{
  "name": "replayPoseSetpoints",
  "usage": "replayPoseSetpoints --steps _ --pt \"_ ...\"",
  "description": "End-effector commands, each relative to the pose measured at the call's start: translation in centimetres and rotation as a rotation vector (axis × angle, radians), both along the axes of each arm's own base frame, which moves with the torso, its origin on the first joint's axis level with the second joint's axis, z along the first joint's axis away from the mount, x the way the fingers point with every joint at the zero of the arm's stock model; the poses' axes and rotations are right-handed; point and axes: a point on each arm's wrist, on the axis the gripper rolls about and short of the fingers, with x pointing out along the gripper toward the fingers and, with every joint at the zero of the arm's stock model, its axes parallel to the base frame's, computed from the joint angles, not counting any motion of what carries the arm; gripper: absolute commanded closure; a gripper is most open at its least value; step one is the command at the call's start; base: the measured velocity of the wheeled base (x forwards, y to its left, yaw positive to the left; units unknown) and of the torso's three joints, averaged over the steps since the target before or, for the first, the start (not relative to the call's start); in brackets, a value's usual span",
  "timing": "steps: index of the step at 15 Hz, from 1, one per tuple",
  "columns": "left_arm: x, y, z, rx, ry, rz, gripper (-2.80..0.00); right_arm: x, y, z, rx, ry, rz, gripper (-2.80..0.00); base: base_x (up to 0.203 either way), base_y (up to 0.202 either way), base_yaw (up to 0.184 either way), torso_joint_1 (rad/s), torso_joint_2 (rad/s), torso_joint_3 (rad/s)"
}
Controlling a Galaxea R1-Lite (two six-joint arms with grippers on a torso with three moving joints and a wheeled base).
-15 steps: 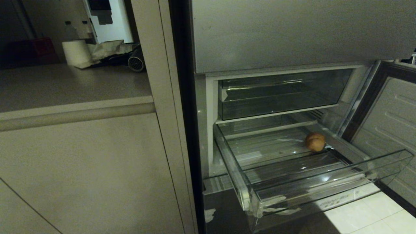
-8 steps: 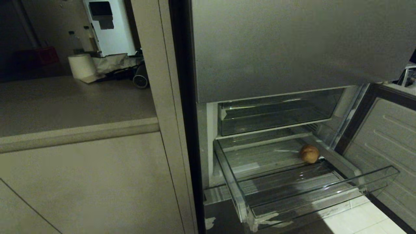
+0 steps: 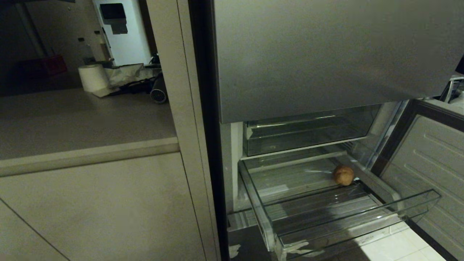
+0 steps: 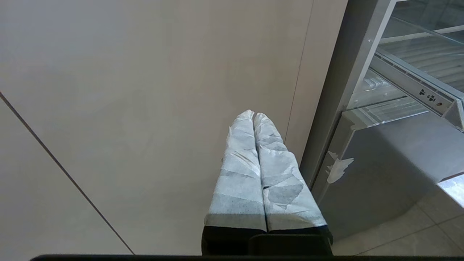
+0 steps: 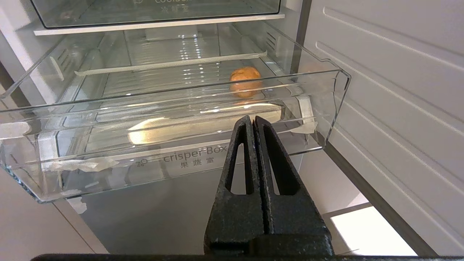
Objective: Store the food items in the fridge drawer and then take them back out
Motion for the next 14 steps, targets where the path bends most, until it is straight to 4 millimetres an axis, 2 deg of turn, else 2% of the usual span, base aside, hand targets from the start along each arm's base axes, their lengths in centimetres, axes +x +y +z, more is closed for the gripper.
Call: replayPoseSetpoints --steps 1,3,5,7,11,14 --pt "0.0 0.0 0.0 0.0 0.001 0.0 0.0 0.3 0.0 -0.9 -0.026 0.032 0.0 0.0 0.0 0.0 0.0 0.0 0.0 0.0" --pt "0.0 0.0 0.0 0.0 0.001 0.0 0.0 0.1 0.0 -0.5 -0.042 0.02 -0.009 0.0 0.0 0.0 0.0 0.0 0.0 0.0" --pt "0.0 0.0 0.0 0.0 0.001 0.0 0.0 -0.4 0.0 2.4 -0.034 -0.001 -0.018 0.0 0.0 0.0 0.0 0.0 0.0 0.0" --pt "0.0 0.0 0.0 0.0 0.001 0.0 0.0 0.8 0.0 5.2 -0.023 0.124 -0.023 0.0 0.0 0.0 0.0 0.0 0.0 0.0" --pt "0.0 0.0 0.0 0.0 0.001 0.0 0.0 7.9 -0.1 9.8 0.014 0.447 -0.037 0.0 0.0 0.0 0.0 0.0 0.0 0.0" --pt "0.0 0.0 0.0 0.0 0.001 0.0 0.0 14.4 -0.3 10.6 0.086 0.649 -0.058 0.0 0.0 0.0 0.0 0.0 0.0 0.0"
